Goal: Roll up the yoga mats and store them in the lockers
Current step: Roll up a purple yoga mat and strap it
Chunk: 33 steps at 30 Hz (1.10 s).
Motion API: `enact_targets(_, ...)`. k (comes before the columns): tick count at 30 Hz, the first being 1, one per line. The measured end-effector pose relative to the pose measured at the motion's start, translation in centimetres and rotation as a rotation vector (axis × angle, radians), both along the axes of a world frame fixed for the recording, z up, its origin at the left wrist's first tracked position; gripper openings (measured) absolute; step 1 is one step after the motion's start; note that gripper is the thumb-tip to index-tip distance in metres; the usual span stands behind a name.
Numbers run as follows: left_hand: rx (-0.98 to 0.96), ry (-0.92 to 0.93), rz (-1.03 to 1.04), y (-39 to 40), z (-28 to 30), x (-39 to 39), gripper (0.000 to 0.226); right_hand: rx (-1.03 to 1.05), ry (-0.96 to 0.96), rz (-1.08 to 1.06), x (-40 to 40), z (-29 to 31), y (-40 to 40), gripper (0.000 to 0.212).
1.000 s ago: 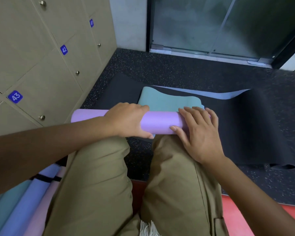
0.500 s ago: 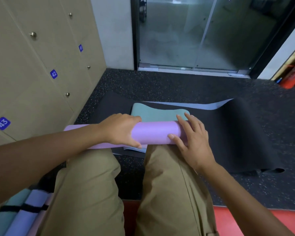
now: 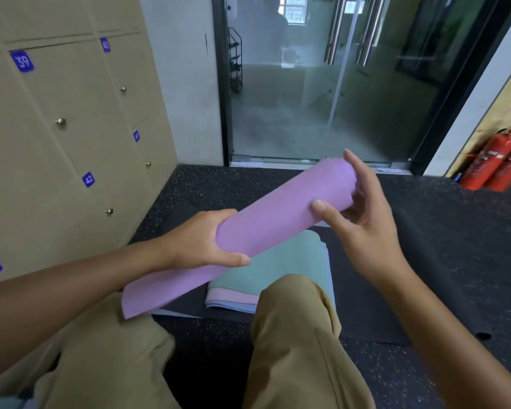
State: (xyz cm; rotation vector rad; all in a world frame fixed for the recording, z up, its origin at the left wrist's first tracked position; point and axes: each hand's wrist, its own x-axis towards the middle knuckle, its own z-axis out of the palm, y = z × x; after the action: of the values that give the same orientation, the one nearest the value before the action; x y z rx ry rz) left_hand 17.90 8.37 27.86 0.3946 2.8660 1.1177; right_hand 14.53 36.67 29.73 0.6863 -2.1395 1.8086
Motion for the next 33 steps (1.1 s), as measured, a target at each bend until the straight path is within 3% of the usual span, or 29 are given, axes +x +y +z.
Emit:
enact_targets(8, 0.346, 0.102, 0.132, 3.8, -1.1, 5.4, 0.088, 0.248, 0.308, -0.004, 4.9, 3.4, -3.3, 0.075)
enact_targets(14, 0.548, 0.132, 0.215, 5.0, -1.4, 11.4, 0.083, 0.377, 0.445, 0.111, 9.8, 5.5, -4.7, 0.070)
enact_targets(26, 0.697, 0.111, 0.347, 5.6, -5.1, 18.3, 0.078, 0.678, 0.638, 0.219, 14.9, 3.2, -6.6, 0.070)
enact_targets(33, 0.710, 0.119, 0.346, 6.1, -5.4, 18.0, 0.080, 0.668, 0.680, 0.172, 14.4, 1.9, -6.8, 0.060)
